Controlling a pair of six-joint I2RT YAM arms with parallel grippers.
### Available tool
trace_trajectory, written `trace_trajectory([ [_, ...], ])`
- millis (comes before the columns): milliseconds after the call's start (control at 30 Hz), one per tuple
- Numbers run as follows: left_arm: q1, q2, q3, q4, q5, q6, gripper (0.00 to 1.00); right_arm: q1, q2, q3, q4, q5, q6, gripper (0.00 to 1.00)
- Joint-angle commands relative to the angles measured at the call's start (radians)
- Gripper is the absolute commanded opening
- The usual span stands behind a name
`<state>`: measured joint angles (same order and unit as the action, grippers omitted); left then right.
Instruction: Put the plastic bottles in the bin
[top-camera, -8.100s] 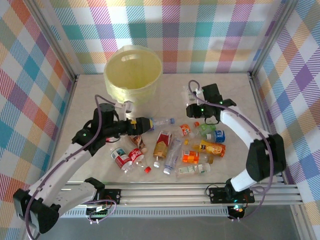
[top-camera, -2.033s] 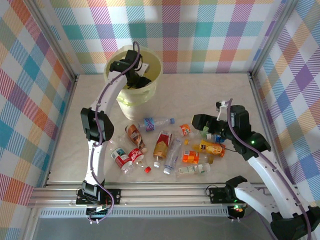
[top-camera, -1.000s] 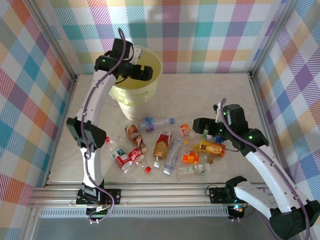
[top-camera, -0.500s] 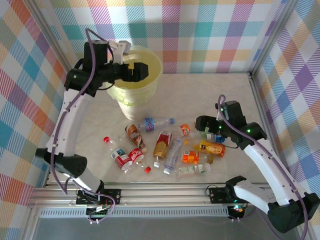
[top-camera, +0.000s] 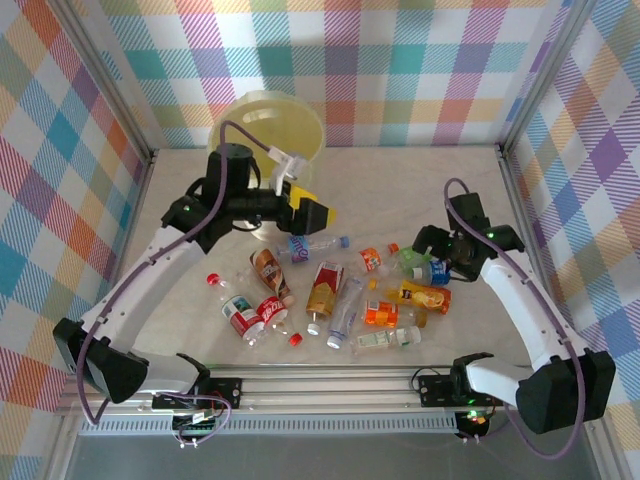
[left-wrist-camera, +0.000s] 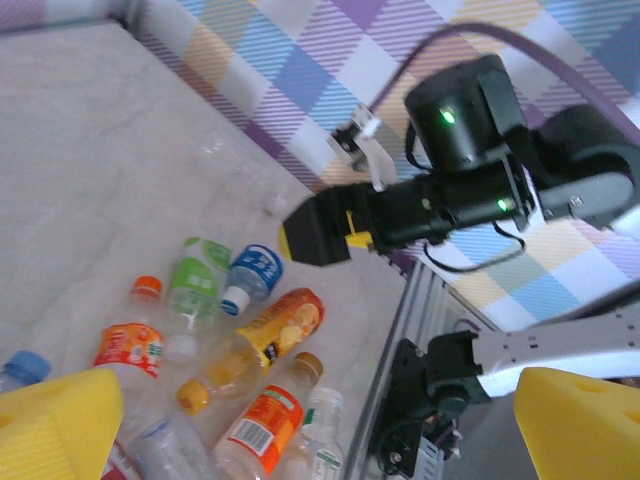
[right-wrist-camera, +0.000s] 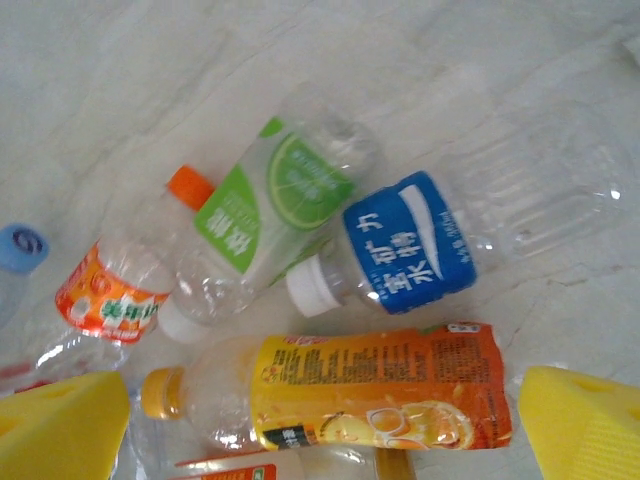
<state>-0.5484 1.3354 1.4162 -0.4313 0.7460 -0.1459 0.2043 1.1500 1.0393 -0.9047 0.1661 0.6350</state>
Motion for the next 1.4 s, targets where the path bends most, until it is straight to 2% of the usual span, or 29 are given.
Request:
trace_trajectory([
  [0,-0.061,-0.047,-0.063,0.197,0.040,-0.033,1.00,-0.051,-0.008,-0.051,0.025,-0.029,0.087,1.00],
  [267,-0.142,-0.025,-0.098,0.186,0.055,-0.006,1.00,-0.150,0.023,-0.143,0.124,-0.087,0.178,0.99],
  [467,-0.192,0.015,-0.080,0.116,0.059,0.019,1.00,-0.204,0.052,-0.194,0.210,-0.103,0.253,0.88],
  [633,-0.213,0.020,-0.072,0.072,0.027,0.058,1.00,-0.233,0.086,-0.248,0.280,-0.119,0.320,0.84],
  [1367,-0.228,0.033,-0.061,0.031,-0.005,0.087,1.00,-0.250,0.269,-0.312,0.502,-0.101,0.525,0.86],
])
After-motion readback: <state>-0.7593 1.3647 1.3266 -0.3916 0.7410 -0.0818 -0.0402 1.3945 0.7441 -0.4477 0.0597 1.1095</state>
